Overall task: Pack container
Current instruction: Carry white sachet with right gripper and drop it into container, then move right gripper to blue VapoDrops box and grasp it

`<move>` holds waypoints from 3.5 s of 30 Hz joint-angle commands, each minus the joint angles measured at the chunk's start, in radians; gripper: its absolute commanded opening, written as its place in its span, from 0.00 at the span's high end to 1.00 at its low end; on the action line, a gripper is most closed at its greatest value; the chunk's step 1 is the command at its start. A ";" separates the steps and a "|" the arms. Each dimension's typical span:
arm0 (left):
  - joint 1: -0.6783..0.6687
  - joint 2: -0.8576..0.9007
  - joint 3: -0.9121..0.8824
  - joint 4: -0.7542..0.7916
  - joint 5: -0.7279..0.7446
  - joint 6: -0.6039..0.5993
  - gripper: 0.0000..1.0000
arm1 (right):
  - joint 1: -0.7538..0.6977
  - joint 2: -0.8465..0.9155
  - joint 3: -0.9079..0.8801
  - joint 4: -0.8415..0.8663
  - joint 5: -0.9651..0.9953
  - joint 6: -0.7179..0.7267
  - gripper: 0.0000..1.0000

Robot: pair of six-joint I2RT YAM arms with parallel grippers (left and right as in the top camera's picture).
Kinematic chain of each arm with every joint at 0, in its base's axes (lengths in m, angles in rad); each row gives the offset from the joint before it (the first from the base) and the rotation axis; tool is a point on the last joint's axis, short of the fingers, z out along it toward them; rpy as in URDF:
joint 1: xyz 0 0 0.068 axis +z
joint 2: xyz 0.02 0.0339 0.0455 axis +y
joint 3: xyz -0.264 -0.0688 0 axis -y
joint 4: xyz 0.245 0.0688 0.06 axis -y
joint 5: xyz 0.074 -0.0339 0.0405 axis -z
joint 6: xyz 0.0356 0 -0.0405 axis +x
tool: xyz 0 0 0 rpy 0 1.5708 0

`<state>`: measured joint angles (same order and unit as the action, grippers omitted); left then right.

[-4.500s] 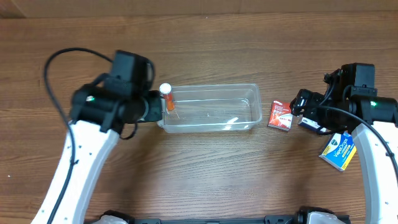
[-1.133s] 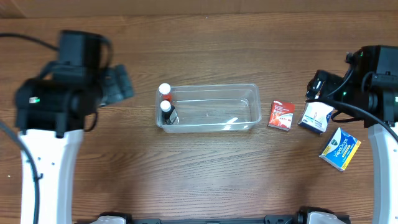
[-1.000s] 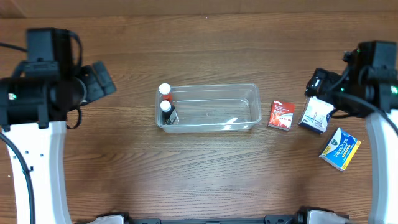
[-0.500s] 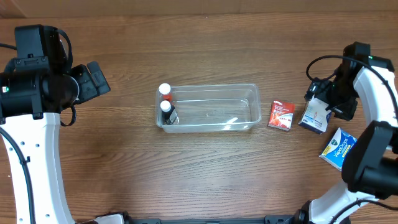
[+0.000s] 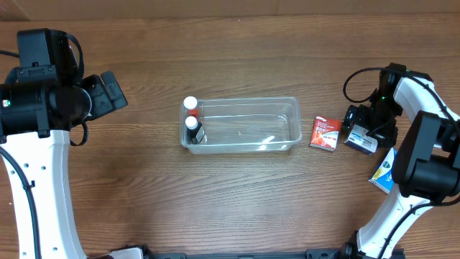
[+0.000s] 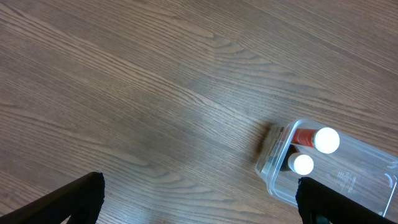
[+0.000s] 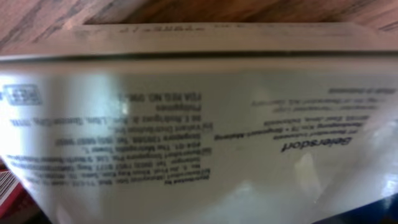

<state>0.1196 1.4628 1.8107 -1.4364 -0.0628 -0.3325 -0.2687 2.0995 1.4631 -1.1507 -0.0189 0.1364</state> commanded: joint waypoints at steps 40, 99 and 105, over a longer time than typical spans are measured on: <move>0.005 0.003 -0.007 0.000 0.011 0.027 0.00 | 0.455 -0.587 0.207 -0.200 -0.006 -0.001 0.23; 0.005 0.003 -0.007 0.002 0.008 0.042 0.00 | -0.372 -0.639 -0.283 -0.021 0.066 0.270 0.00; 0.005 0.003 -0.007 0.015 0.012 0.041 0.00 | -0.372 -0.536 -0.366 0.062 0.064 0.231 0.00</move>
<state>0.1196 1.4628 1.8103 -1.4265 -0.0593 -0.3103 -0.6399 1.5196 1.1282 -1.1114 0.0494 0.4141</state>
